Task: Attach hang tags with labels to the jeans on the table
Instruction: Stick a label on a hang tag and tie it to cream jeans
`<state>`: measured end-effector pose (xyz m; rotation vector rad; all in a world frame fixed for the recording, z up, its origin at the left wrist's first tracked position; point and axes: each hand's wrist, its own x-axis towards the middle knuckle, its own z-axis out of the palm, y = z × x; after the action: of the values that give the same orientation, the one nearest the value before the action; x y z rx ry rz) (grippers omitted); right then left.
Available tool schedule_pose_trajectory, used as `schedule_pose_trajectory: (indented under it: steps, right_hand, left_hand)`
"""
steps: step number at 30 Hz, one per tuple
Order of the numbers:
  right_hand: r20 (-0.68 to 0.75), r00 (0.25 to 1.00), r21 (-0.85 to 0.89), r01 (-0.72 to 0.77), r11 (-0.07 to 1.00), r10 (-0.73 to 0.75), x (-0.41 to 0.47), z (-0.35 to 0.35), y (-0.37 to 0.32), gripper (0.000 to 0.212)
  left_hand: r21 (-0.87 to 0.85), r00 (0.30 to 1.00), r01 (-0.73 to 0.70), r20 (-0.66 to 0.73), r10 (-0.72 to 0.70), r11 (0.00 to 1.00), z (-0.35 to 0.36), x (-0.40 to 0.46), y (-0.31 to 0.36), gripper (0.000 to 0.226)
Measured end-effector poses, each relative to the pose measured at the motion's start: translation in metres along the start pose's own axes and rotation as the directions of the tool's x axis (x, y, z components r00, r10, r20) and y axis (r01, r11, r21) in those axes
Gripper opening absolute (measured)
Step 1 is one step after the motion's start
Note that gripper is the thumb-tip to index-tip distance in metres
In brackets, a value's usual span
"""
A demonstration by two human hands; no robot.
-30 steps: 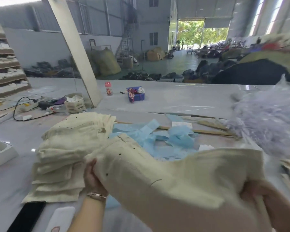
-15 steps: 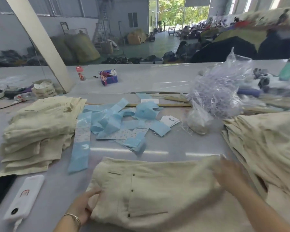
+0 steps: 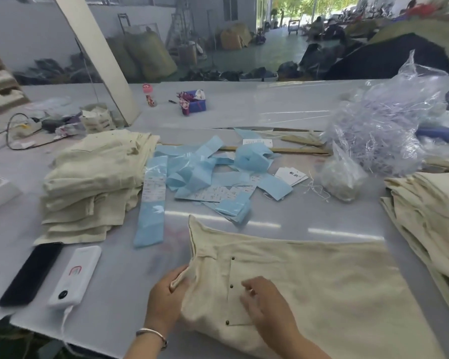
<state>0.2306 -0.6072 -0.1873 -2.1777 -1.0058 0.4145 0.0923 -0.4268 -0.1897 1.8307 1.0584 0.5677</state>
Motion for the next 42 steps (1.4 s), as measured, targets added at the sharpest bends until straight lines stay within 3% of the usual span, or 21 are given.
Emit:
schedule_pose_trajectory:
  steps: [3,5,7,10,12,14,15,17,19,20,21,23,24,26,29,33,36,39,42]
  right_hand:
    - [0.211,0.949,0.264,-0.286,0.921,0.234,0.02,0.035,-0.054,0.067]
    - [0.23,0.911,0.197,-0.389,0.9,0.343,0.039,0.046,-0.075,0.08]
    - [0.23,0.892,0.023,-0.406,0.914,0.39,0.053,0.052,-0.082,0.075]
    - [0.258,0.889,-0.238,-0.32,0.917,0.378,0.064,0.062,-0.078,0.067]
    - [0.243,0.897,-0.325,-0.282,0.903,0.368,0.067,0.068,-0.078,0.055]
    - [0.182,0.925,-0.312,-0.266,0.912,0.332,0.069,0.069,-0.078,0.029]
    - [0.153,0.929,-0.248,-0.295,0.923,0.338,0.07,0.067,-0.074,0.013]
    - [0.125,0.908,0.027,-0.405,0.914,0.399,0.069,0.06,-0.065,0.015]
    - [0.114,0.863,0.416,-0.492,0.765,0.493,0.064,0.047,-0.059,0.007]
    - [0.146,0.822,0.564,-0.526,0.636,0.551,0.06,0.04,-0.055,0.015]
    - [0.191,0.785,0.661,-0.546,0.515,0.589,0.057,0.035,-0.048,0.026]
    - [0.28,0.751,0.781,-0.541,0.314,0.597,0.049,0.025,-0.039,0.045]
    - [0.31,0.755,0.817,-0.523,0.244,0.578,0.045,0.021,-0.036,0.051]
    - [0.355,0.763,0.858,-0.495,0.135,0.541,0.041,0.014,-0.033,0.058]
    - [0.39,0.763,0.894,-0.447,-0.015,0.516,0.034,0.01,-0.032,0.059]
    - [0.403,0.767,0.914,-0.365,-0.178,0.5,0.028,0.014,-0.032,0.07]
    - [0.396,0.794,0.917,-0.314,-0.248,0.462,0.021,0.014,-0.032,0.054]
    - [0.349,0.849,0.929,-0.259,-0.265,0.396,0.021,0.014,-0.033,0.034]
    - [0.373,0.833,0.915,-0.259,-0.308,0.409,0.027,0.02,-0.028,0.052]
  left_hand:
    - [-0.124,0.998,-0.013,0.061,0.02,0.992,-0.009,-0.004,0.005,0.025]
    - [-0.203,0.989,0.01,0.144,0.02,0.979,-0.016,-0.007,0.011,0.028]
    - [-0.264,0.983,0.054,0.182,-0.005,0.963,-0.023,-0.006,0.01,0.029]
    - [-0.196,0.979,0.031,0.203,0.009,0.98,-0.032,-0.003,0.002,0.024]
    - [-0.118,0.975,-0.023,0.216,0.048,0.993,-0.031,-0.003,-0.002,0.026]
    - [-0.039,0.977,-0.127,0.169,0.132,0.991,-0.028,-0.001,-0.004,0.038]
    - [0.053,0.971,-0.226,0.095,0.221,0.973,-0.026,0.001,-0.004,0.045]
    - [0.279,0.887,-0.435,-0.032,0.461,0.856,-0.024,0.009,0.0,0.056]
    - [0.359,0.786,-0.563,-0.047,0.617,0.744,-0.02,0.014,0.005,0.046]
    - [0.316,0.783,-0.592,0.007,0.622,0.741,-0.017,0.014,0.01,0.037]
    - [0.237,0.817,-0.571,0.08,0.57,0.786,-0.012,0.013,0.013,0.025]
    - [0.11,0.915,-0.341,0.266,0.303,0.934,0.0,0.012,0.019,0.004]
    - [0.094,0.938,-0.205,0.302,0.168,0.974,0.004,0.014,0.021,0.008]
    - [0.036,0.955,-0.043,0.296,0.031,0.998,0.012,0.019,0.021,0.022]
    - [0.132,0.936,-0.069,0.353,0.018,0.989,0.016,0.022,0.028,0.036]
    - [0.215,0.874,-0.139,0.486,0.018,0.967,0.018,0.016,0.038,0.08]
    - [0.234,0.829,-0.151,0.56,-0.006,0.96,0.014,0.013,0.04,0.103]
    - [0.219,0.841,-0.031,0.533,-0.093,0.975,0.005,0.022,0.039,0.114]
    - [-0.005,0.855,0.207,0.487,-0.179,0.978,0.001,0.03,0.032,0.112]
